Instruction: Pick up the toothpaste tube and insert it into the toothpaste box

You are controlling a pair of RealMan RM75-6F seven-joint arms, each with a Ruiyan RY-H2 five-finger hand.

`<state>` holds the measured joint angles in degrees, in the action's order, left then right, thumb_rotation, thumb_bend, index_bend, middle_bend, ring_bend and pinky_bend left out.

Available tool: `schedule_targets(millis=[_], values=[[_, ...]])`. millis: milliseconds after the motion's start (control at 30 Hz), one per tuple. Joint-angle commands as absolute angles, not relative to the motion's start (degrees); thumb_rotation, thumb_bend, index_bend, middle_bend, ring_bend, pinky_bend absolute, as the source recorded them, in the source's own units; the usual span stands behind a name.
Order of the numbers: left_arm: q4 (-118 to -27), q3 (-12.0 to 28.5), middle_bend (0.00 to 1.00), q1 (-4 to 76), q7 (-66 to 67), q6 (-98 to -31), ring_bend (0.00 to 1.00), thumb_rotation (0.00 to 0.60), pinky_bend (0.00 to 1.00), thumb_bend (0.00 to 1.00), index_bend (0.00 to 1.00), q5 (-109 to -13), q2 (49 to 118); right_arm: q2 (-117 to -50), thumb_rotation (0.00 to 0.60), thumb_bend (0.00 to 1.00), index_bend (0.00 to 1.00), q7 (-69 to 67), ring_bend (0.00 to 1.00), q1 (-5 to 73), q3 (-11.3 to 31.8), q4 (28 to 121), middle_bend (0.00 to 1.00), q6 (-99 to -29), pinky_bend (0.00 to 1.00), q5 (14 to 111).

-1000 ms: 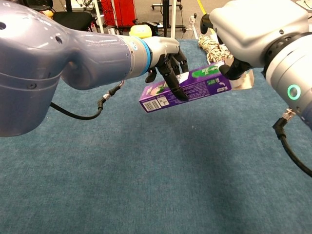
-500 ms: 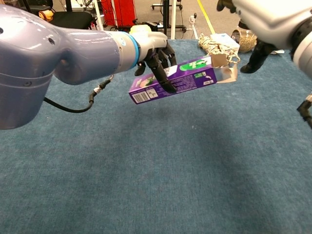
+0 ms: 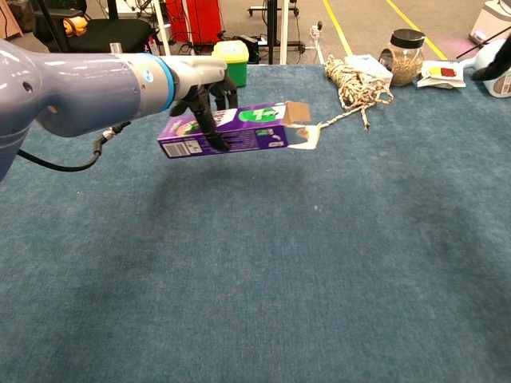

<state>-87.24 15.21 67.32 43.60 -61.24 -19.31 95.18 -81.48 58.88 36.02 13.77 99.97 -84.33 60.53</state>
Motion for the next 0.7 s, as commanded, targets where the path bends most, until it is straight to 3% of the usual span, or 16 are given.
schedule_targets(millis=[33,333,500,567,667,700], values=[[-85.8,14.1,0.5,67.1,45.0,-61.7,0.46,0.6,0.8,0.29,0.54,-19.6,95.4,-76.7,0.6,0.09,0.13,49.0,0.19,34.1,14.2,91.7,0.15,-77.9,0.32,58.8],[-81.5,13.3,0.5,66.7,46.8,-62.0,0.46,0.6,0.79,0.29,0.54,-19.5,98.0,-75.9,0.6,0.09,0.13,36.4,0.19,31.8,13.7,79.9,0.15,-72.5,0.32,58.2],[-79.4,13.3,0.49,66.5,47.2,-61.8,0.43,0.6,0.72,0.3,0.54,-19.9,99.8,-75.4,0.6,0.09,0.13,31.9,0.19,30.7,13.8,77.6,0.15,-71.9,0.32,59.0],[-78.6,13.4,0.39,66.4,47.8,-61.2,0.34,0.6,0.63,0.29,0.46,-19.0,100.3,-75.3,0.6,0.09,0.13,30.9,0.19,30.4,13.8,77.4,0.15,-71.9,0.32,59.4],[-77.8,13.7,0.07,66.3,48.3,-60.3,0.13,0.6,0.44,0.24,0.11,-18.2,100.9,-75.0,0.6,0.09,0.13,30.1,0.19,30.2,14.0,77.6,0.15,-71.7,0.32,59.5],[-77.8,14.1,0.03,66.2,47.7,-59.8,0.1,0.6,0.42,0.22,0.05,-18.6,100.9,-74.9,0.6,0.09,0.13,29.9,0.19,30.1,14.0,77.8,0.15,-71.8,0.32,59.6]])
